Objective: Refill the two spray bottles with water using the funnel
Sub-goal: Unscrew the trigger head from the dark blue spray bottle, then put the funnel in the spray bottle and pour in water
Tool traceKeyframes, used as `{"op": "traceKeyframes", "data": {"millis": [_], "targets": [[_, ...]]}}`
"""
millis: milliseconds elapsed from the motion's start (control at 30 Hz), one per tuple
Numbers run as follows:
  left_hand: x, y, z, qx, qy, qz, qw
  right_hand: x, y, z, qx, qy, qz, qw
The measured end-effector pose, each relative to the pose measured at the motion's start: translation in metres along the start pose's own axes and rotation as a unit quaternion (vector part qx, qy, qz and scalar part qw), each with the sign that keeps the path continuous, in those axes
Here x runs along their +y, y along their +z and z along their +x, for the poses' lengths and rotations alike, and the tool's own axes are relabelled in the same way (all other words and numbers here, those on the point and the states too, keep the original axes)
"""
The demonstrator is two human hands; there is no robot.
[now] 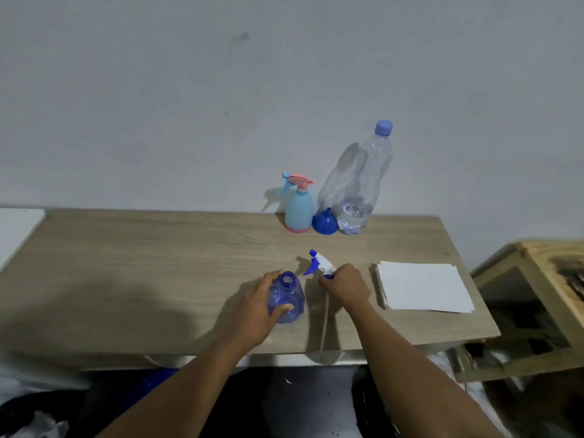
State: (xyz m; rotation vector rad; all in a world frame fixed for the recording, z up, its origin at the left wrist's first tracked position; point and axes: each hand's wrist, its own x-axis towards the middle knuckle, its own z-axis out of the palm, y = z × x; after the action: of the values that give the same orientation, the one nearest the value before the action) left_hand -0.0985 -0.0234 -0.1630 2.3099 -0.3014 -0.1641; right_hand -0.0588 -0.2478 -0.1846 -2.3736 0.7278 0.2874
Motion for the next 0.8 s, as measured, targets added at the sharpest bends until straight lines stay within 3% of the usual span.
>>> {"op": "traceKeyframes", "data": {"millis": [400, 600, 700, 800], "targets": [[0.002, 0.000, 0.002, -0.002, -0.009, -0.012, 1.000, -0.009, 0.023, 0.013, 0.005, -0.025, -0.072, 0.997], [0.003, -0.001, 0.001, 0.005, -0.002, -0.024, 1.000, -0.006, 0.010, 0.018, 0.058, -0.037, 0.066, 0.995], [0.000, 0.002, 0.003, 0.009, -0.001, -0.032, 0.999, -0.017, 0.001, 0.043, 0.080, -0.076, 0.195, 0.975], [-0.007, 0.009, 0.006, 0.000, -0.021, -0.060, 0.998, -0.034, -0.005, 0.073, 0.078, -0.122, 0.251, 0.957]]}}
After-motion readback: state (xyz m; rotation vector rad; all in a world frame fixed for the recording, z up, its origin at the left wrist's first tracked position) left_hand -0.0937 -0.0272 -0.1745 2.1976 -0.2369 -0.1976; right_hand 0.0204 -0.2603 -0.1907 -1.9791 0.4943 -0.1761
